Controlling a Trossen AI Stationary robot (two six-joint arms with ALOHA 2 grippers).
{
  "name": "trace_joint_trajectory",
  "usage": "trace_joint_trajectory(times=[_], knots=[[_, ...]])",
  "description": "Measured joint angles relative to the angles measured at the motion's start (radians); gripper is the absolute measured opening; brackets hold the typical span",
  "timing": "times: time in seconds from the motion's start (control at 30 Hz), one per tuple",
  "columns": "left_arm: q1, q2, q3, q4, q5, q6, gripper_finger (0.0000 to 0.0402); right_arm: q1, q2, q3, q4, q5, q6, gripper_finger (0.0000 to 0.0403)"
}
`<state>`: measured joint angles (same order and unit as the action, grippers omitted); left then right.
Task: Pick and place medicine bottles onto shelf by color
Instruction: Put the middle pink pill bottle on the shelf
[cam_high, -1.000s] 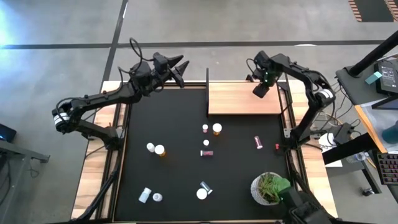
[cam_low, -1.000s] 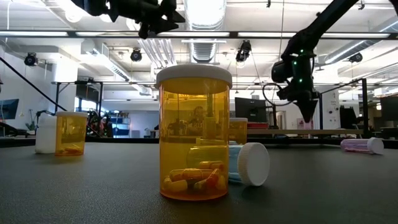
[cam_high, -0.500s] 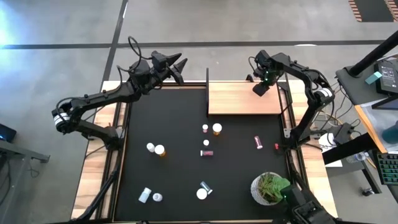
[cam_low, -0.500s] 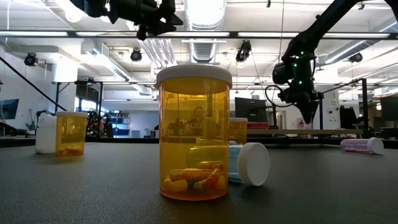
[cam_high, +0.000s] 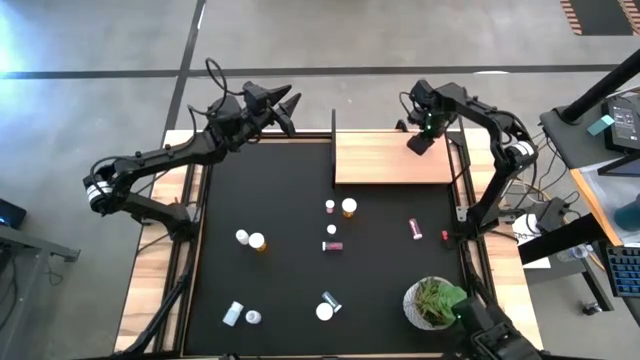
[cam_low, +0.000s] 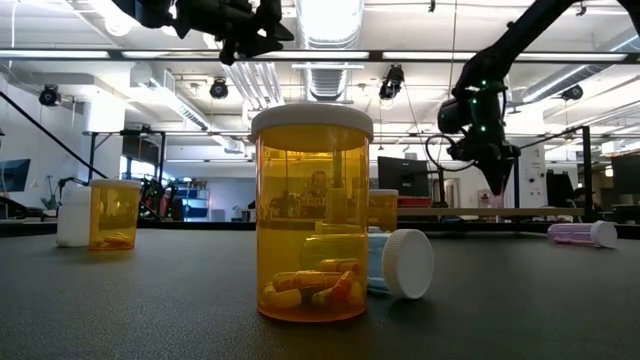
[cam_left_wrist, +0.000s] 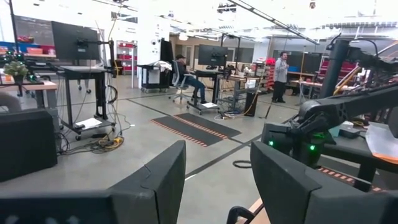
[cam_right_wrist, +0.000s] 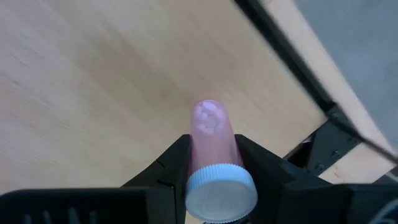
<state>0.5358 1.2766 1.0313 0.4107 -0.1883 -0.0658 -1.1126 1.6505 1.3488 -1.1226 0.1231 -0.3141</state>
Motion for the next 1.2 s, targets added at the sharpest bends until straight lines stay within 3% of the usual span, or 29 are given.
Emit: trace_joint_trajectory(times=[1.2], knots=[[0.001,0.0,-0.006,-0.001,0.0,0.0,0.0164,0.0,0.041,0.023,-0.02,0.011,-0.023,0.0105]])
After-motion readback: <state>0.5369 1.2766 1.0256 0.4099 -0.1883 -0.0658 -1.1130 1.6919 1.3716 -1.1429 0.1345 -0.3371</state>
